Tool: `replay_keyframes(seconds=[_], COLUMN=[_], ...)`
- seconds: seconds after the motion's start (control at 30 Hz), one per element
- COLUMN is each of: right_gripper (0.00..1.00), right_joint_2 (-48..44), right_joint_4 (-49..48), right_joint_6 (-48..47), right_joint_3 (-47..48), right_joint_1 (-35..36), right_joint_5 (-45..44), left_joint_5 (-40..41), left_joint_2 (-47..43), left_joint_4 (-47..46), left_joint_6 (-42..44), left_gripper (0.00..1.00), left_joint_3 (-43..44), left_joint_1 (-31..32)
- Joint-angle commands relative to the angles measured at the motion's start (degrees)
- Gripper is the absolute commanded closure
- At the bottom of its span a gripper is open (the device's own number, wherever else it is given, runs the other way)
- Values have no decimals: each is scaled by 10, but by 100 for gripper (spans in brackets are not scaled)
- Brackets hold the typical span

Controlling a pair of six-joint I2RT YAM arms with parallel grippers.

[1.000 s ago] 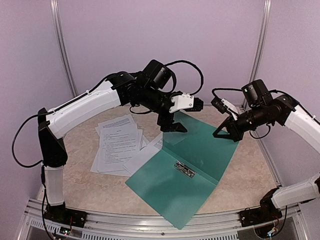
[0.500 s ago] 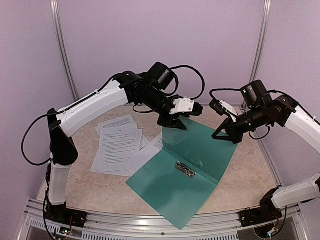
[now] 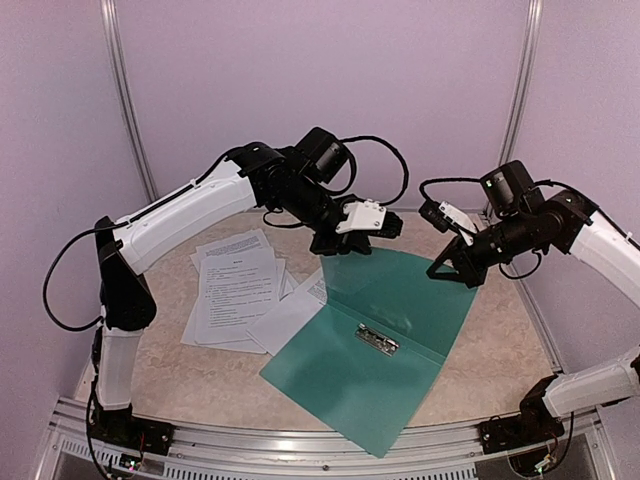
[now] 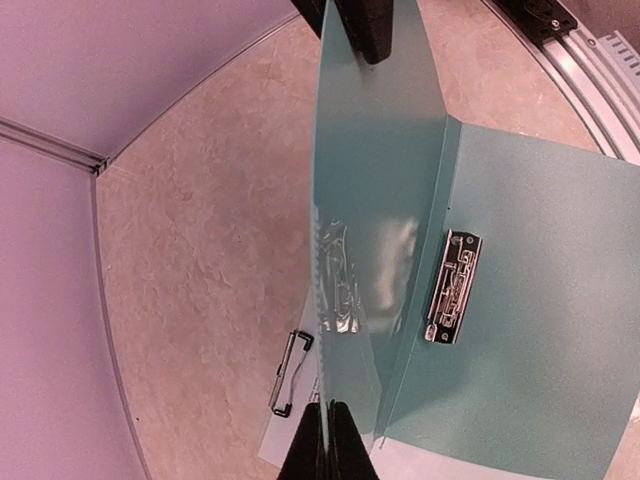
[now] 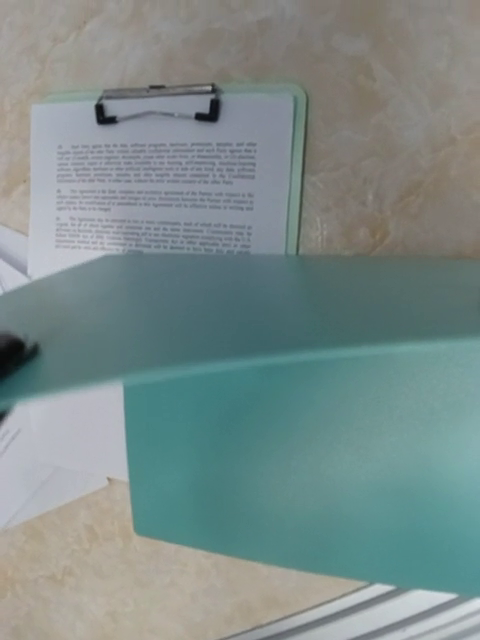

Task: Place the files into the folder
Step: Pass from the right arm to the left

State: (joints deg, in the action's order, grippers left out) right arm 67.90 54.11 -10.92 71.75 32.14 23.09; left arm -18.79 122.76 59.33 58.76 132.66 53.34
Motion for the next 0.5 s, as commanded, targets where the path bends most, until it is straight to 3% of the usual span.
replay_keyframes(seconds=[0.0,0.27,0.47], right_gripper=[89,46,34], right_joint_2=[3,-4,-7], right_joint_4=[-16,-20,-27], right_joint_6=[8,42,78], right_joint_3=[23,44,67], right_joint_1=[5,4,-18], right_joint_5=[-18,-106,-156], left_joint_5=[33,44,61], left_joint_2=[5,-3,4], left_joint_4=[19,-5,-19], left_joint_6=[-2,-81,-209], left_gripper=[100,100,100], left_joint_3=[2,4,53], left_joint_1=[0,1,0])
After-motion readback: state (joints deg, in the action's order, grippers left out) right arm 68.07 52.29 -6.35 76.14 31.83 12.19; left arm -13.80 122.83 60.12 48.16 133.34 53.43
